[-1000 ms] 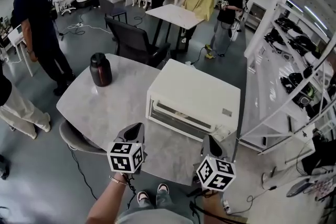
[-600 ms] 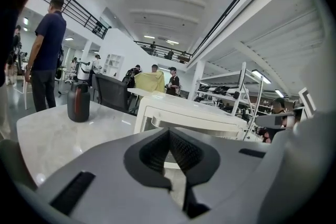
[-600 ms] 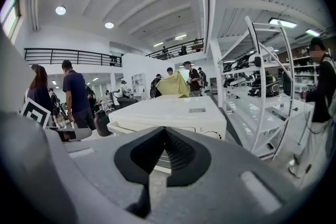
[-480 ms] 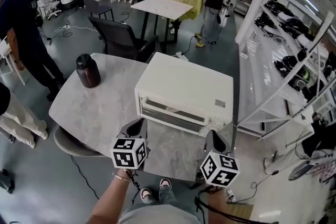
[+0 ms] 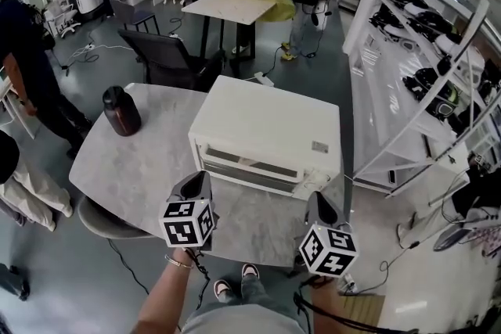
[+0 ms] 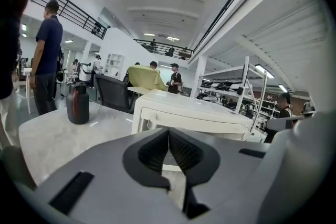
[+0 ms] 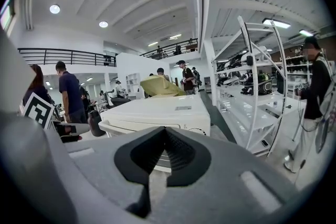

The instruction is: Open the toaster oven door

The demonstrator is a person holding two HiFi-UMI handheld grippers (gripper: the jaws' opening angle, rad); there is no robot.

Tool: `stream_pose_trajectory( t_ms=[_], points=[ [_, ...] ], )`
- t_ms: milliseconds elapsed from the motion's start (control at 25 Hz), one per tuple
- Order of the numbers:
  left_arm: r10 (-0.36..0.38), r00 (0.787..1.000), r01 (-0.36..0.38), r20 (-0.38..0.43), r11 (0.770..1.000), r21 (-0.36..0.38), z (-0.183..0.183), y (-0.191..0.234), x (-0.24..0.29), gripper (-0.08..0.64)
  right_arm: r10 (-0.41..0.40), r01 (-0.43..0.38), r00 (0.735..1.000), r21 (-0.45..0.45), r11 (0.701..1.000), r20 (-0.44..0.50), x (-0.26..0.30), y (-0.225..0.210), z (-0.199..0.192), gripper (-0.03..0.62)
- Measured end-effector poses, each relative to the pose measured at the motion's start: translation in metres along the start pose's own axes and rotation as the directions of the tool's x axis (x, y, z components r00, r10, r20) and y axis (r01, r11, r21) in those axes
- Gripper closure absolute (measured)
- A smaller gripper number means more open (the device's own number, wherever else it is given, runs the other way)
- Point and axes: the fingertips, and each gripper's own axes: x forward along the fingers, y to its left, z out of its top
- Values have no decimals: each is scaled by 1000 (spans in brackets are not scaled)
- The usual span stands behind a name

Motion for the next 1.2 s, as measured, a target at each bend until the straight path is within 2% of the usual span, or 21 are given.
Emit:
stream_pose_trajectory(
  t_ms=[40,80,120,360,720,1200],
  points=[
    [-11,1000,11,-1,1000,-7,2,0,1,556,-2,2,1000,1,1000,0,0,-1,0,588],
    [-24,1000,24,-2,1000,-15,4,0,2,471,-3,3,1000,2,1000,-1,1,-3,0,588],
    [-33,999,33,-3,999,-19,6,0,3,446,-4,4,1000,2,1000,-2,1,-4,0,588],
    [-26,999,27,-23,999,27,20,9,18,430,-10,10,1000,-3,1000,-7,7,-15,3,588],
    [-12,995,21,-98,996,89,33,21,51,415,-11,11,1000,-3,1000,-17,21,-23,6,588],
    [13,974,0,-225,998,59,24,31,82,416,-21,21,1000,21,1000,-20,34,-39,9,588]
  ],
)
